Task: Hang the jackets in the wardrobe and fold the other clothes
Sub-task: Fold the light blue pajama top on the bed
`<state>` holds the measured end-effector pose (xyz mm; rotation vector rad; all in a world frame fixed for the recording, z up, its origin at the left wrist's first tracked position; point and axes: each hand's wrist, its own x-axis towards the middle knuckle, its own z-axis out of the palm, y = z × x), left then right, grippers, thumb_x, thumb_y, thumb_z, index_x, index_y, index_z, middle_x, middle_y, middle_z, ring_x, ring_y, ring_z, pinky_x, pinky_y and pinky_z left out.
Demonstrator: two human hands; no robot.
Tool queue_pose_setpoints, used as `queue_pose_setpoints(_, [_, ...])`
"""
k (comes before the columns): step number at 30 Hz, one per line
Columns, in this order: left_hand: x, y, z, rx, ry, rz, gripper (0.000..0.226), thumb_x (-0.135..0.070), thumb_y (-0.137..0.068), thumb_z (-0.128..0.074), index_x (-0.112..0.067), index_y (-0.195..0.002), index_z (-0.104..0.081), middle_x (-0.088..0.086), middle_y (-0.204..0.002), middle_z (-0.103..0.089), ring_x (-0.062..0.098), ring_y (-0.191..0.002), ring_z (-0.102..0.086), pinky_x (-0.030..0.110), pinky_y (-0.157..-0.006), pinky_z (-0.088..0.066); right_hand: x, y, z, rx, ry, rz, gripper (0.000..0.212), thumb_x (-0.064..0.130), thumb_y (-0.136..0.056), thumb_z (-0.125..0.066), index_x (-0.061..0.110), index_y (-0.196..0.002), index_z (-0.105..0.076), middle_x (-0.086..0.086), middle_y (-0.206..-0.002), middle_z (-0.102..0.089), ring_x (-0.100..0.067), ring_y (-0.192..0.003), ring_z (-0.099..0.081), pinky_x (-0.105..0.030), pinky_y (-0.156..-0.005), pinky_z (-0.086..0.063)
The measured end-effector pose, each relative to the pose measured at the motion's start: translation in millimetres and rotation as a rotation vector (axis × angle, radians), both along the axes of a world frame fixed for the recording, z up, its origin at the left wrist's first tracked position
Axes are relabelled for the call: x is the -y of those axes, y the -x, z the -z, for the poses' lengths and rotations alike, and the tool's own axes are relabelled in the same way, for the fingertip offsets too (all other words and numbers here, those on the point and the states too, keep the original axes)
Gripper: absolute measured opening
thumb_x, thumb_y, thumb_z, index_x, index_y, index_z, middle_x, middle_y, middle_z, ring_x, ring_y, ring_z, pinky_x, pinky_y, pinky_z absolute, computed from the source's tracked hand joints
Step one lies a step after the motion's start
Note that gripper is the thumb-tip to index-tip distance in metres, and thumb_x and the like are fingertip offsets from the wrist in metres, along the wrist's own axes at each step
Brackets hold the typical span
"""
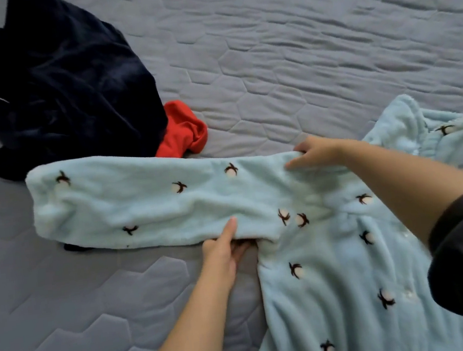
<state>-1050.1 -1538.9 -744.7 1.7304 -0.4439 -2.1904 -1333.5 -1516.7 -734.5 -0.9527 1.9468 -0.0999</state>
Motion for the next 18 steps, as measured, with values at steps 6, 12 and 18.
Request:
queue_pose_setpoints(6, [81, -37, 4, -0.016, 0.131, -0.328, 0.027, -0.023, -0.093, -0.057, -0.016, -0.119, -0.056, 0.007, -0.116, -0.063, 0.019, -0.099, -0.062, 0.030, -0.065, -0.053, 41, -21, 6, 0.084, 0.094, 0.065, 0.033, 0.050, -0.084, -0.063, 0.021, -0.100, -0.066, 0.004, -0.099, -0.060, -0.017, -0.095, -0.057, -0.030, -0.083, -0.046])
queue_pose_setpoints(12, [86, -58, -6, 0.159, 0.467, -0.133, 0.007, -0.012, -0.083, -0.070, -0.018, -0.086, -0.067, -0.007, -0.089, -0.071, 0.005, -0.083, -0.065, 0.014, -0.068, -0.052, 93, -90, 6, 0.320, 0.021, 0.044, 0.040, 0.048, -0.075, -0.073, 0.018, -0.101, -0.069, -0.009, -0.104, -0.070, -0.021, -0.093, -0.067, -0.042, -0.090, -0.053])
queue_pose_setpoints(18, [130, -115, -31, 0.082, 0.360, -0.607, 0.032, -0.029, -0.090, -0.062, -0.015, -0.118, -0.059, 0.003, -0.114, -0.065, 0.020, -0.103, -0.063, 0.038, -0.084, -0.053, 136, -140, -16, 0.428, 0.064, 0.095, 0.021, 0.038, -0.078, -0.075, 0.019, -0.086, -0.070, -0.003, -0.089, -0.069, -0.019, -0.081, -0.066, -0.034, -0.081, -0.056])
